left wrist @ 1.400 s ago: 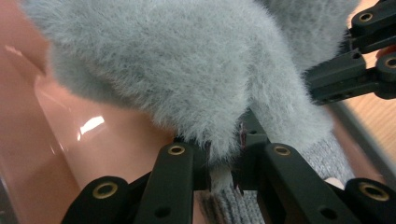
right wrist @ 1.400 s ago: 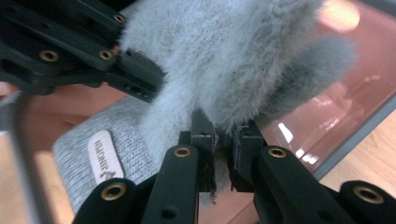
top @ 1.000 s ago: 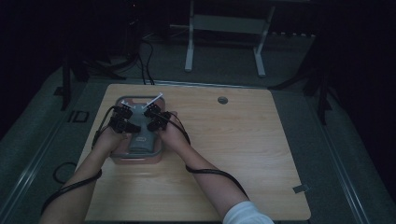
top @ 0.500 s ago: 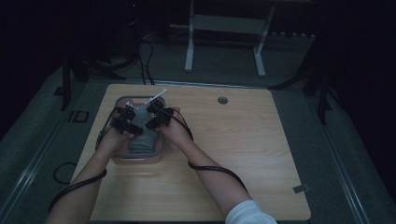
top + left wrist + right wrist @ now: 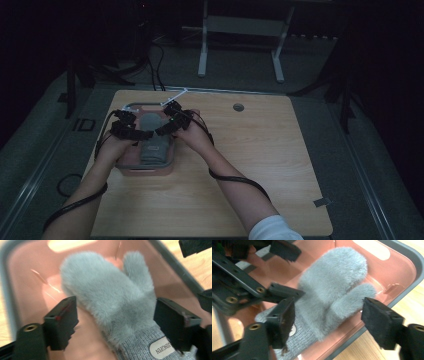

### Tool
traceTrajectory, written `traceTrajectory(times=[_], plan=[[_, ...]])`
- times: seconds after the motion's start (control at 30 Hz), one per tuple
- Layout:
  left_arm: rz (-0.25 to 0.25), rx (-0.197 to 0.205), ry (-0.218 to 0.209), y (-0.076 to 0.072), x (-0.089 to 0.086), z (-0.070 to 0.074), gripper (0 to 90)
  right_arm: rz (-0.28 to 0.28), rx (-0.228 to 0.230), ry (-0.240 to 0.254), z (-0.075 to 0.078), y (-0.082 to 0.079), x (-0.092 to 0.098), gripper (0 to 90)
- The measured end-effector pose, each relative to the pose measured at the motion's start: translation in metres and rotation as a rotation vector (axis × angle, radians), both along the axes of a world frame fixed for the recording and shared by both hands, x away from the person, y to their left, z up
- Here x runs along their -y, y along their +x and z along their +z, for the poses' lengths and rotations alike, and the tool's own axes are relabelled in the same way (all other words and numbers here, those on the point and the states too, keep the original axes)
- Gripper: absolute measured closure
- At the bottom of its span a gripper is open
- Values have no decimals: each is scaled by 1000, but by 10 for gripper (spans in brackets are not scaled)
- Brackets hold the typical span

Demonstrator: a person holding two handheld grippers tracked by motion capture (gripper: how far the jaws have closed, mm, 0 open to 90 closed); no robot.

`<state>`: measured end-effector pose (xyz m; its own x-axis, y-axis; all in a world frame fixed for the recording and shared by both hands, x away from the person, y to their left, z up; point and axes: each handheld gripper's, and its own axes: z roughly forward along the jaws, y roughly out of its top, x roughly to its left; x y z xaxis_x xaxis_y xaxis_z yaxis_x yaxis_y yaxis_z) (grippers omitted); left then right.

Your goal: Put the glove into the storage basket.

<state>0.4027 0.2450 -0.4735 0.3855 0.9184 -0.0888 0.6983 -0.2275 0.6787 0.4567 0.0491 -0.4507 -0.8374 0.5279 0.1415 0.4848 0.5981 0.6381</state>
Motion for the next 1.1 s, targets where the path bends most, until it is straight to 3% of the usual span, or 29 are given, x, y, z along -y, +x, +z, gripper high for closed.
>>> traceTrajectory(times=[0.13, 0.27, 0.43, 0.73, 0.93, 1.1], plan=[[-8, 40, -36, -11, -2, 6, 162, 21, -1, 28, 3, -2, 5, 203], [-36, 71, -47, -26, 0, 12, 163, 85, 42, 15, 6, -11, 10, 168], [-90, 102, -63, -47, 9, 17, 163, 111, 70, 17, 9, -20, 16, 168], [-178, 137, -85, -71, 27, 24, 163, 139, 103, -13, 8, -34, 30, 169], [-257, 163, -89, -88, 41, 28, 163, 139, 112, -1, 5, -43, 46, 169], [-309, 167, -106, -99, 56, 24, 163, 126, 113, 12, 1, -47, 61, 169]])
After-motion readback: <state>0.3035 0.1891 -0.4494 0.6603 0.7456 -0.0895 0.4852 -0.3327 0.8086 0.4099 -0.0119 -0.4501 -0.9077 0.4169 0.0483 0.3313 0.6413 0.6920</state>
